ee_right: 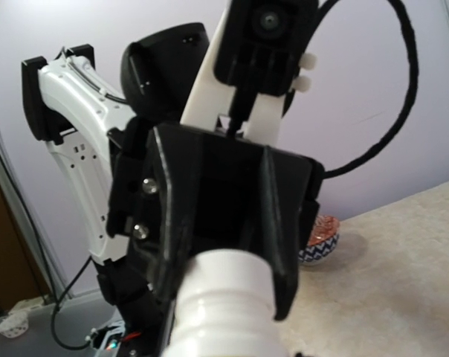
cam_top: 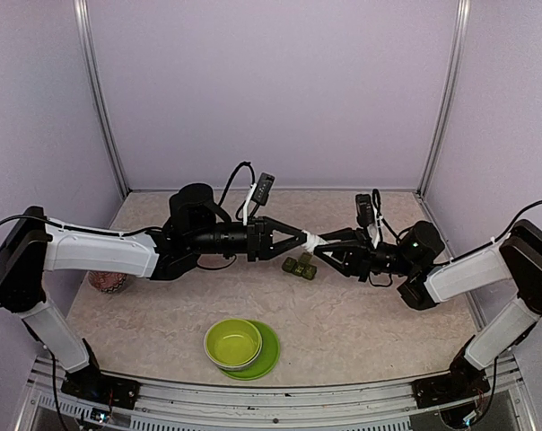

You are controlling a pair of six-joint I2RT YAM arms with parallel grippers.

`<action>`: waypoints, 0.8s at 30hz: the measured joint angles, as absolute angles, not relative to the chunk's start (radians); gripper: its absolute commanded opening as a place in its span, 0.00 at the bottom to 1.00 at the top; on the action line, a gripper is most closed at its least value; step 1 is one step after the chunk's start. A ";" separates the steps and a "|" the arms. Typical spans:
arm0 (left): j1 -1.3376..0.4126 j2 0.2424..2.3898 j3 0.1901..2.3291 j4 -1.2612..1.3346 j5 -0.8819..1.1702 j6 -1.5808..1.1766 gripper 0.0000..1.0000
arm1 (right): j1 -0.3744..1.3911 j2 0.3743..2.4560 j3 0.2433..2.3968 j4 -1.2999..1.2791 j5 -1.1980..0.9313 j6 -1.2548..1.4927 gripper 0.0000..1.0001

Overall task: Sort the pills into containers
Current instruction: Close the lid of the pill bottle, then screw the lid of the pill bottle onto the pill bottle.

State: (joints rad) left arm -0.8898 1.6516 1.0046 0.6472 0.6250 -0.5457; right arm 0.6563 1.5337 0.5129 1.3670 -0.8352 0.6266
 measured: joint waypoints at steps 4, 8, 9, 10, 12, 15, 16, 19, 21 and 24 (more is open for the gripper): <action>-0.889 1.657 1.005 0.647 0.641 -0.546 0.30 | 0.656 1.545 0.513 1.380 -0.845 0.642 0.20; -0.889 1.658 1.005 0.646 0.647 -0.544 0.34 | 0.656 1.546 0.513 1.378 -0.848 0.641 0.20; -0.889 1.658 1.005 0.645 0.648 -0.543 0.35 | 0.656 1.547 0.513 1.378 -0.849 0.641 0.20; -0.889 1.658 1.005 0.643 0.647 -0.542 0.37 | 0.656 1.549 0.513 1.379 -0.850 0.642 0.19; -0.889 1.662 1.005 0.638 0.647 -0.539 0.40 | 0.656 1.549 0.513 1.382 -0.849 0.645 0.19; -0.889 1.663 1.003 0.629 0.646 -0.534 0.44 | 0.656 1.549 0.513 1.382 -0.849 0.645 0.19; -0.889 1.663 1.001 0.627 0.646 -0.533 0.47 | 0.656 1.549 0.513 1.382 -0.849 0.645 0.19; -0.889 1.663 0.995 0.619 0.645 -0.527 0.57 | 0.656 1.549 0.513 1.383 -0.847 0.644 0.19; -0.888 1.663 0.990 0.610 0.643 -0.524 0.65 | 0.656 1.549 0.513 1.384 -0.844 0.643 0.19; -0.885 1.663 0.984 0.593 0.638 -0.514 0.75 | 0.656 1.549 0.513 1.391 -0.838 0.641 0.19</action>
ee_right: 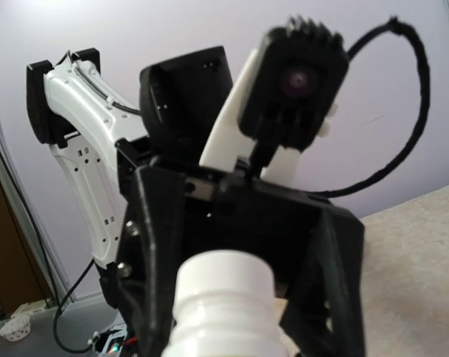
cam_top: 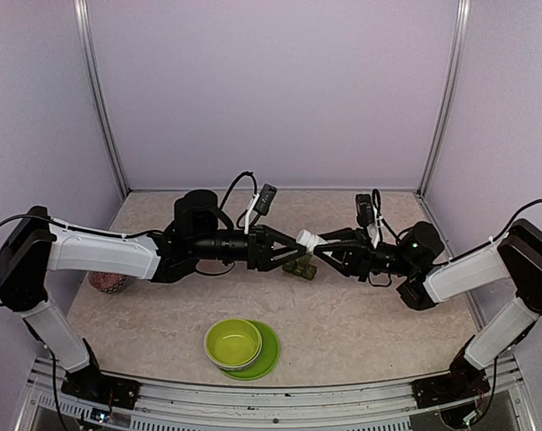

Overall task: Sort the pills into containers
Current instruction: Screw the lid of the pill bottle onto the pill bottle.

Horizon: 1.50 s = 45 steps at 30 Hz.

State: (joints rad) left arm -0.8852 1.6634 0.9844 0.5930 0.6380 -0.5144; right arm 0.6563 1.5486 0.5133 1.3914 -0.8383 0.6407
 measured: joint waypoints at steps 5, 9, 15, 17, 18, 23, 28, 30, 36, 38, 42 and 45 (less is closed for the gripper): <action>-0.882 1.651 0.974 0.582 0.627 -0.511 0.99 | 0.656 1.548 0.513 1.396 -0.824 0.634 0.19; -0.882 1.627 0.967 0.574 0.612 -0.516 0.99 | 0.656 1.541 0.513 1.385 -0.805 0.615 0.19; -0.894 1.585 0.971 0.558 0.566 -0.529 0.99 | 0.656 1.533 0.513 1.373 -0.782 0.596 0.19; -0.909 1.583 0.988 0.537 0.550 -0.534 0.99 | 0.656 1.533 0.513 1.372 -0.776 0.593 0.18; -0.918 1.583 0.999 0.524 0.542 -0.536 0.99 | 0.656 1.533 0.513 1.372 -0.773 0.593 0.18; -0.945 1.583 1.052 0.480 0.513 -0.538 0.99 | 0.657 1.533 0.513 1.367 -0.760 0.590 0.18; -0.950 1.584 1.057 0.461 0.495 -0.538 0.99 | 0.659 1.533 0.513 1.343 -0.746 0.581 0.18; -0.950 1.585 1.058 0.449 0.490 -0.538 0.99 | 0.659 1.531 0.513 1.331 -0.738 0.573 0.18; -0.952 1.588 1.073 0.432 0.488 -0.537 0.99 | 0.660 1.527 0.513 1.304 -0.719 0.554 0.17; -0.952 1.589 1.073 0.429 0.488 -0.537 0.99 | 0.661 1.527 0.513 1.295 -0.717 0.549 0.17; -0.952 1.592 1.073 0.424 0.488 -0.537 0.99 | 0.663 1.527 0.514 1.287 -0.717 0.543 0.17; -0.952 1.596 1.077 0.424 0.491 -0.537 0.99 | 0.668 1.528 0.516 1.287 -0.718 0.543 0.17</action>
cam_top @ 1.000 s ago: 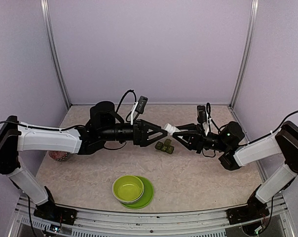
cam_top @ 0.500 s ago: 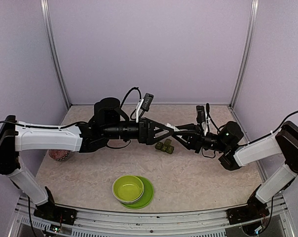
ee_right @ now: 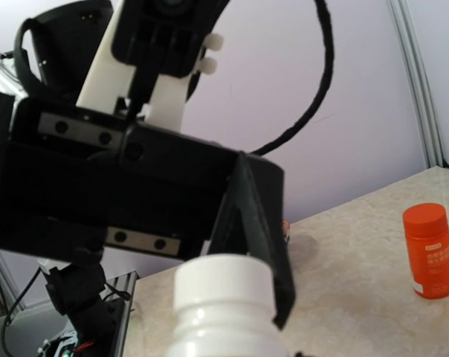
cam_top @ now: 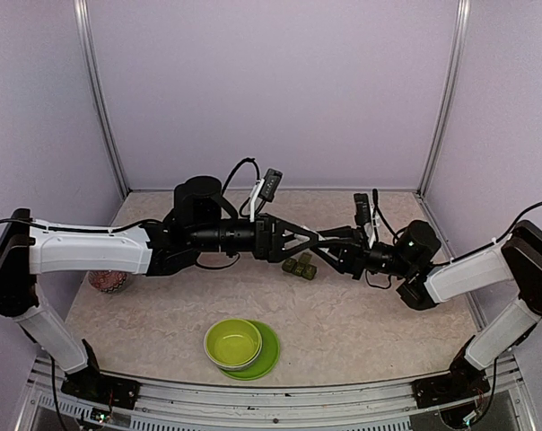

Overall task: Sort the pills into containers
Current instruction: Screw the lid of the pill bottle onto the pill bottle.

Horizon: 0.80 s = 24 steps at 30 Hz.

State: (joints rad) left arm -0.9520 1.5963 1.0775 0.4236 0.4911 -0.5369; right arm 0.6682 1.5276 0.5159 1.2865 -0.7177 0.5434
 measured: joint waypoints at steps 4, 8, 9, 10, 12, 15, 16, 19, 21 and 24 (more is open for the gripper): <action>-0.954 1.603 1.091 0.422 0.494 -0.536 0.99 | 0.675 1.533 0.528 1.287 -0.722 0.543 0.17; -0.955 1.612 1.101 0.420 0.497 -0.536 0.99 | 0.680 1.541 0.533 1.287 -0.722 0.543 0.17; -0.955 1.613 1.101 0.419 0.497 -0.536 0.99 | 0.680 1.542 0.533 1.287 -0.722 0.544 0.17; -0.955 1.613 1.101 0.418 0.497 -0.536 0.99 | 0.681 1.543 0.533 1.287 -0.722 0.544 0.17; -0.955 1.613 1.101 0.417 0.497 -0.535 0.99 | 0.681 1.547 0.535 1.287 -0.725 0.544 0.17; -0.955 1.613 1.101 0.417 0.498 -0.534 0.99 | 0.683 1.554 0.544 1.287 -0.729 0.544 0.17; -0.955 1.613 1.102 0.417 0.499 -0.535 0.99 | 0.685 1.556 0.546 1.288 -0.730 0.544 0.17; -0.955 1.615 1.103 0.417 0.501 -0.535 0.99 | 0.690 1.565 0.551 1.292 -0.735 0.544 0.17; -0.954 1.616 1.104 0.417 0.500 -0.534 0.99 | 0.691 1.574 0.554 1.295 -0.737 0.545 0.17; -0.954 1.618 1.104 0.417 0.500 -0.533 0.99 | 0.698 1.588 0.555 1.303 -0.742 0.550 0.17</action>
